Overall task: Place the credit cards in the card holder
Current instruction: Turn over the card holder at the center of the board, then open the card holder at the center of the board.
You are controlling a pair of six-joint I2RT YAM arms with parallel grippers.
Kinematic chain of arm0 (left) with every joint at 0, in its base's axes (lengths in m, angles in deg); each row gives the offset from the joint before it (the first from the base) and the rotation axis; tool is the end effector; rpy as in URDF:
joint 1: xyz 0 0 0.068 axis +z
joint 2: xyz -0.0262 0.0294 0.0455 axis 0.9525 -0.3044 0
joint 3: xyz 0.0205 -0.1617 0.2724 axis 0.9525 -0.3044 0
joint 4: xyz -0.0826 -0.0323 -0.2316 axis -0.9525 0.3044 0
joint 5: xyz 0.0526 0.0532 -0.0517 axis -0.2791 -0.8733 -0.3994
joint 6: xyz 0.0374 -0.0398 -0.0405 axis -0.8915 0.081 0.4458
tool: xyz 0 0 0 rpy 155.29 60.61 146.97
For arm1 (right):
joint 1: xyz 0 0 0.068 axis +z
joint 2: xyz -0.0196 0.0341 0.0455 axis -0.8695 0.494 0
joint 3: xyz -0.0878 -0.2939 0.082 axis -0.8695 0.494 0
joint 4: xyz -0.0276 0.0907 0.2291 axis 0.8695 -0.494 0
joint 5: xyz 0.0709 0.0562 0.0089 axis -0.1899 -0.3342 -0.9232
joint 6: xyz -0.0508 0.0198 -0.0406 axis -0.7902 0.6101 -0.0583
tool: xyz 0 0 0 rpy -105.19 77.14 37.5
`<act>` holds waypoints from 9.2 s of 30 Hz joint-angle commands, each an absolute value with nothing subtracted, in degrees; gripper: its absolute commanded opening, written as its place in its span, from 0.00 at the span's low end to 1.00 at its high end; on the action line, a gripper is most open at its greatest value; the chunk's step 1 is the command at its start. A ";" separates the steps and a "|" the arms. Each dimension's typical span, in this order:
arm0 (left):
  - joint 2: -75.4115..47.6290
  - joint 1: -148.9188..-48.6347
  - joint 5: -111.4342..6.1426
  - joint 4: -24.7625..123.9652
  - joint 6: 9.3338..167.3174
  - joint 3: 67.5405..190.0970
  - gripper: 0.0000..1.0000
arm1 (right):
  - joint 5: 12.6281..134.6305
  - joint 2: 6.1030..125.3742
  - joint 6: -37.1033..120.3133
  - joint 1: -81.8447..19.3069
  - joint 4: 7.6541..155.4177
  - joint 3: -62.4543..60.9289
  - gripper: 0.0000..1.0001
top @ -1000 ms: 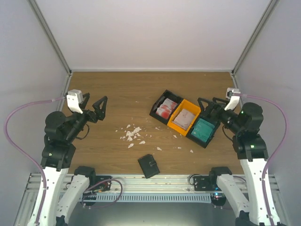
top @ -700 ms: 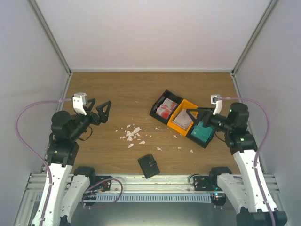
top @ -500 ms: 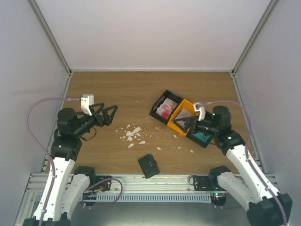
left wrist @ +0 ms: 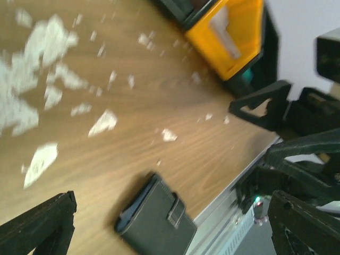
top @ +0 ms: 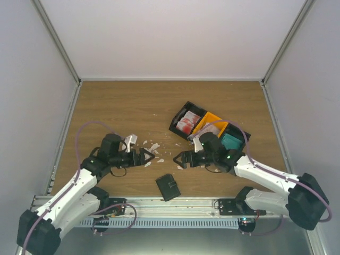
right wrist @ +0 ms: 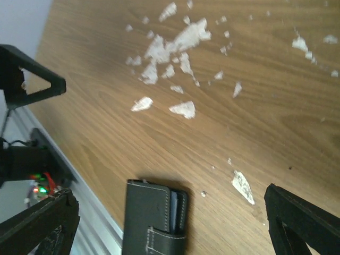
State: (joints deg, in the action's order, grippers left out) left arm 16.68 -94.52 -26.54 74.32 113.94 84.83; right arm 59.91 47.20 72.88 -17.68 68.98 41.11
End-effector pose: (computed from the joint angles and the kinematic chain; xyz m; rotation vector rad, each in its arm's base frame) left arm 0.1092 -0.0779 0.2481 0.0364 2.4089 -1.2003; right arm 0.1341 0.1508 0.2466 -0.3130 2.5049 1.0883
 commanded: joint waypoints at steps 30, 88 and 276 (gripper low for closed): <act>7.21 -121.12 -31.79 57.30 138.71 67.95 0.39 | 50.36 58.88 82.92 -3.35 81.31 51.96 0.54; 11.19 -102.12 -49.26 69.33 124.11 87.49 0.70 | 91.09 85.87 77.67 3.54 40.47 8.09 0.17; -3.42 -106.60 -41.82 70.93 110.92 93.30 0.00 | 57.24 74.60 78.53 -15.79 71.94 25.80 0.10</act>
